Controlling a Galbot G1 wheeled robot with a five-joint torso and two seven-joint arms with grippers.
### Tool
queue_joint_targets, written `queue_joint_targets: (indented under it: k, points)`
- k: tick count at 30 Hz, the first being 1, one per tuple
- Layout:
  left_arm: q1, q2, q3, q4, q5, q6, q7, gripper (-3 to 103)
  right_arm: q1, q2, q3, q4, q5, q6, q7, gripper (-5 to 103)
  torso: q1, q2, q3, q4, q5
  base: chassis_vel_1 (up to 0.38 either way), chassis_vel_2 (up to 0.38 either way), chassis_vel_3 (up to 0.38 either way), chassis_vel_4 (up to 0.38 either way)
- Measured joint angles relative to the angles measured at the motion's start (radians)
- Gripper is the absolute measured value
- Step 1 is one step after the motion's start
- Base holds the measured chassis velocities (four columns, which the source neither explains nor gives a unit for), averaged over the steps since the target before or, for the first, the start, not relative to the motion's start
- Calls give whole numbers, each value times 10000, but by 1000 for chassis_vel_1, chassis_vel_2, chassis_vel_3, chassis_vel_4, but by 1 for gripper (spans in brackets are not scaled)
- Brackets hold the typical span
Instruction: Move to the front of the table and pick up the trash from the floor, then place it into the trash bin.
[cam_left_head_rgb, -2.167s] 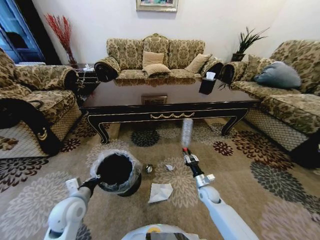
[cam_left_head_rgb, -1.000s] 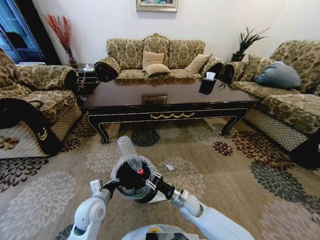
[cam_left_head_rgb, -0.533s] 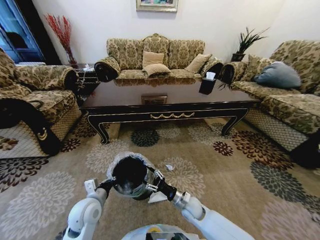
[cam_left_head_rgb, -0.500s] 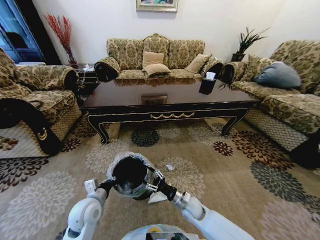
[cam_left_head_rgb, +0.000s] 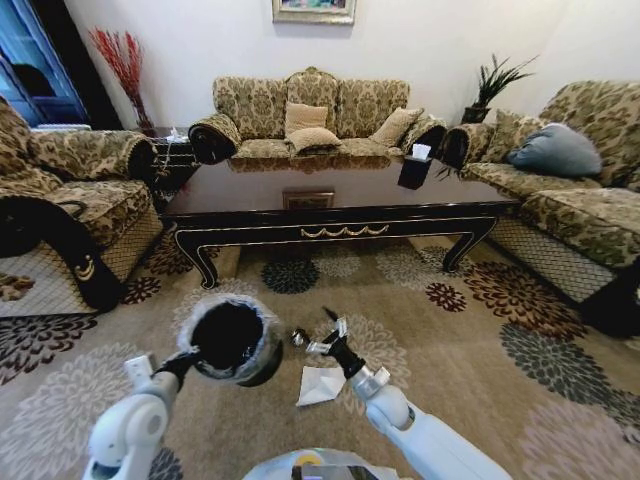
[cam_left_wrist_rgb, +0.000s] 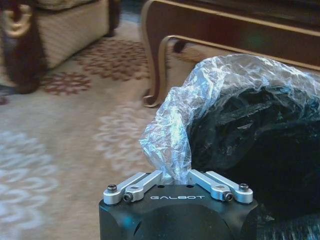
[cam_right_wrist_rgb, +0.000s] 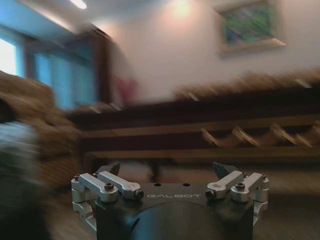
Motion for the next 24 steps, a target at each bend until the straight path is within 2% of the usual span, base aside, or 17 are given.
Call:
queue_joint_targets:
  k: [2,4,8,12,13,14,15,19,24]
  points:
    - [12,50,-135,61,-72,0,1,2,-13,92,23,-87,42,-148,226,100,0,1,0,0,0,0,0,0,0]
    - [53,274,-838,328,-503,-1,-1,2,-112,555,87,-321,426,-591,1031,100,0,0,0,1,3,0,0,0,0]
    - [114,413,-1441,534,-802,-15,1,2,-217,954,122,-433,708,-852,1353,100,0,1,-1,0,2,0,0,0,0]
    - [213,572,-2152,756,-1429,-13,-65,2,-175,1550,134,-814,739,-1568,2346,100,0,0,0,0,-1,0,0,0,0]
    - [213,572,-2152,756,-1429,-13,-65,2,-175,1550,134,-814,739,-1568,2346,100,0,0,0,0,-1,0,0,0,0]
    - [273,621,-2403,810,-1633,-11,-81,2,-10,1924,147,-1219,956,-1986,3018,100,0,1,-1,-2,2,0,0,0,0]
    - [297,633,-2495,836,-1663,-12,-85,2,71,2065,170,-1426,1075,-2088,3156,100,0,0,-1,-2,5,0,0,0,0]
    - [411,620,-2713,891,-1678,-3,-92,2,419,2502,329,-2283,1359,-2282,3289,100,0,0,0,3,2,0,0,0,0]
    - [528,542,-2843,836,-1689,-1,-93,2,860,2914,465,-3296,1452,-2548,2997,100,0,1,0,1,2,0,0,0,0]
